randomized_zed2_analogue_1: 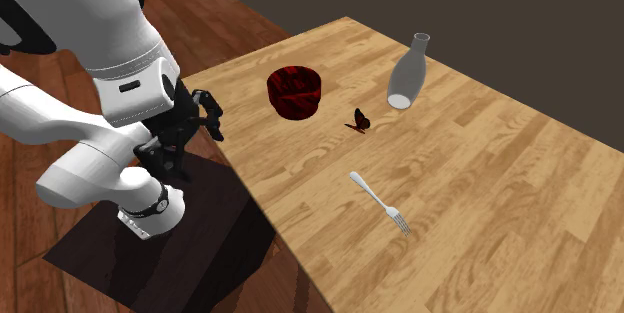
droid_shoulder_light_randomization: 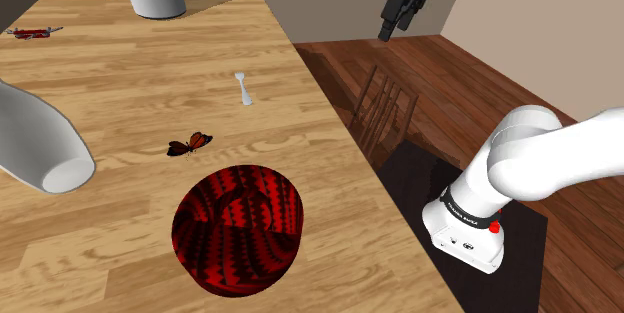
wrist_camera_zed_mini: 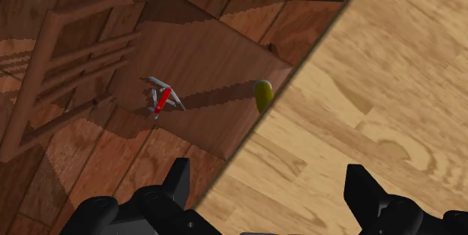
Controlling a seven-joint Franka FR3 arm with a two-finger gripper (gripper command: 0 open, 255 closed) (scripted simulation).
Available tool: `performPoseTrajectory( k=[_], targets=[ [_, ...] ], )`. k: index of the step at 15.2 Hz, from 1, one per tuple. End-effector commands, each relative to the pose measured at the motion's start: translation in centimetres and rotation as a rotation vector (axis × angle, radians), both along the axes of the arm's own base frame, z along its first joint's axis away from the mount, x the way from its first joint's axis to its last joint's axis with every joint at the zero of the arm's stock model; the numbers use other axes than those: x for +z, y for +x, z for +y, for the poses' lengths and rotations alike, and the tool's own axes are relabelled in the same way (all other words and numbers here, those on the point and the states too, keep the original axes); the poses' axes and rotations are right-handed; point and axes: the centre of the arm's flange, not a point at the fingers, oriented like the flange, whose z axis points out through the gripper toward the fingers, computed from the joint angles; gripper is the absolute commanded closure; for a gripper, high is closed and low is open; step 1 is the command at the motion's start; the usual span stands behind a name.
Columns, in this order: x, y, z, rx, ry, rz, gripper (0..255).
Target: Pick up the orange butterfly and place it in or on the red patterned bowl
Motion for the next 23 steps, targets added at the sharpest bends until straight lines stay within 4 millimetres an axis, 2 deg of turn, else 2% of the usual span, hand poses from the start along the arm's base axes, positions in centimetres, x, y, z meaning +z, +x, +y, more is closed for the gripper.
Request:
performPoseTrajectory(
  k=[1,23],
  targets=[
    [0.0,0.0,0.0,0.0,0.0,0.0,0],
    [-11.0,13.8,23.6,-0.132,0.012,0.068,0]
  ],
)
